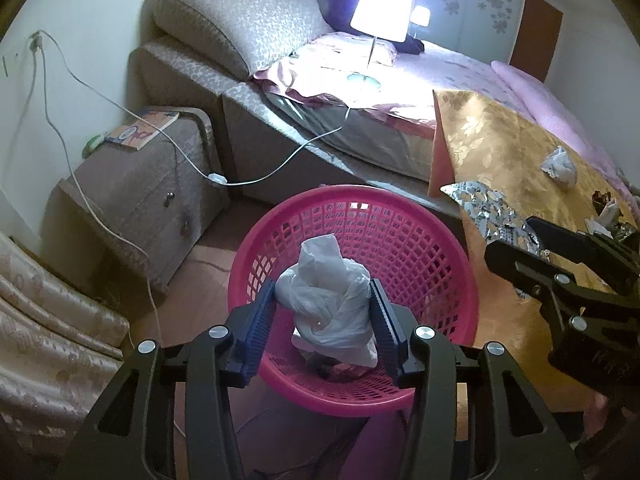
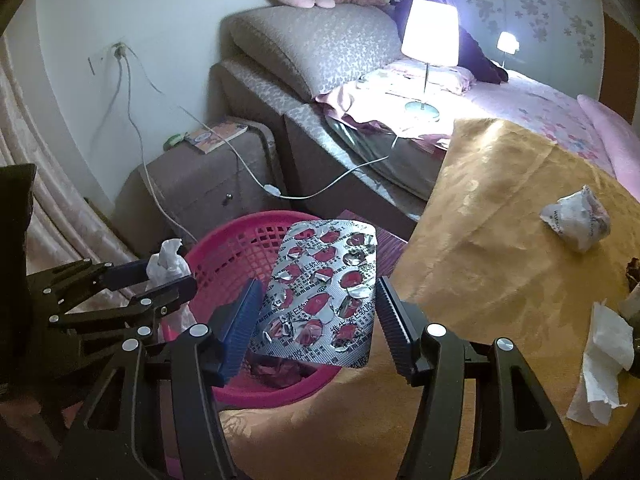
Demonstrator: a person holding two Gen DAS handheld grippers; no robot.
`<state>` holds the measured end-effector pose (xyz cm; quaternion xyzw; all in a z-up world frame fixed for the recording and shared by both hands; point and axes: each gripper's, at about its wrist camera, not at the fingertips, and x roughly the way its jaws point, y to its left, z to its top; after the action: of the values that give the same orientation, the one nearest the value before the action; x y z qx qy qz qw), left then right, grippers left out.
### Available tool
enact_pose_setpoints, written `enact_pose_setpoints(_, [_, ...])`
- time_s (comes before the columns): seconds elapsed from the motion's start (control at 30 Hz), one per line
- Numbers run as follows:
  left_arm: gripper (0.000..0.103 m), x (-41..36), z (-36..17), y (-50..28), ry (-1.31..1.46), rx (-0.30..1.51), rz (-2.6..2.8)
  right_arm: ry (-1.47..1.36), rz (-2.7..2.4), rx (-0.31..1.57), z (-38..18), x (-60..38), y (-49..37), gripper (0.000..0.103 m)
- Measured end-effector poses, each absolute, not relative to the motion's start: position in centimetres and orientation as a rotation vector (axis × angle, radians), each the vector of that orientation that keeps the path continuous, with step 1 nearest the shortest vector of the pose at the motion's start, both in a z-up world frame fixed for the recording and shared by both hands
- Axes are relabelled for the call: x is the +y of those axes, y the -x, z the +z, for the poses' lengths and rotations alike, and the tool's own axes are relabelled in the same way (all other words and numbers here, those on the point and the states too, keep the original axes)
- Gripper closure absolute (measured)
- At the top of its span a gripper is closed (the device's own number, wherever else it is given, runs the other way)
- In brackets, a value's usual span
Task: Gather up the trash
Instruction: 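Carry the blister pack and white bag with both tools over the pink basket, then open the right tool dropping the blister pack while the left tool drops the bag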
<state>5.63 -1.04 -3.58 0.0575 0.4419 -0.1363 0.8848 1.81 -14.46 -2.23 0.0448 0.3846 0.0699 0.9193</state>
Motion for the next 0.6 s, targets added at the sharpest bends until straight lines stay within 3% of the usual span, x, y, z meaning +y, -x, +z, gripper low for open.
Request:
enact_pose_setpoints(0.17, [0.048,-0.8,-3.7,-5.8,-0.107,0.926,-0.276,-0.097,0.154,0.803,-2.6,-14.5,-2.0,0.045])
enact_pose_setpoints(0.27, [0.036,-0.6,-3.7,-5.8,-0.091,0.93,-0.273,-0.112,0.146,0.797,-2.6,-14.9,-2.0,0.036])
enact_pose_setpoints(0.6, [0.028,-0.8,-3.5,-5.7,-0.083,0.913,-0.269,-0.132,0.117,0.779,-2.3,-16.0,-0.6,0.036])
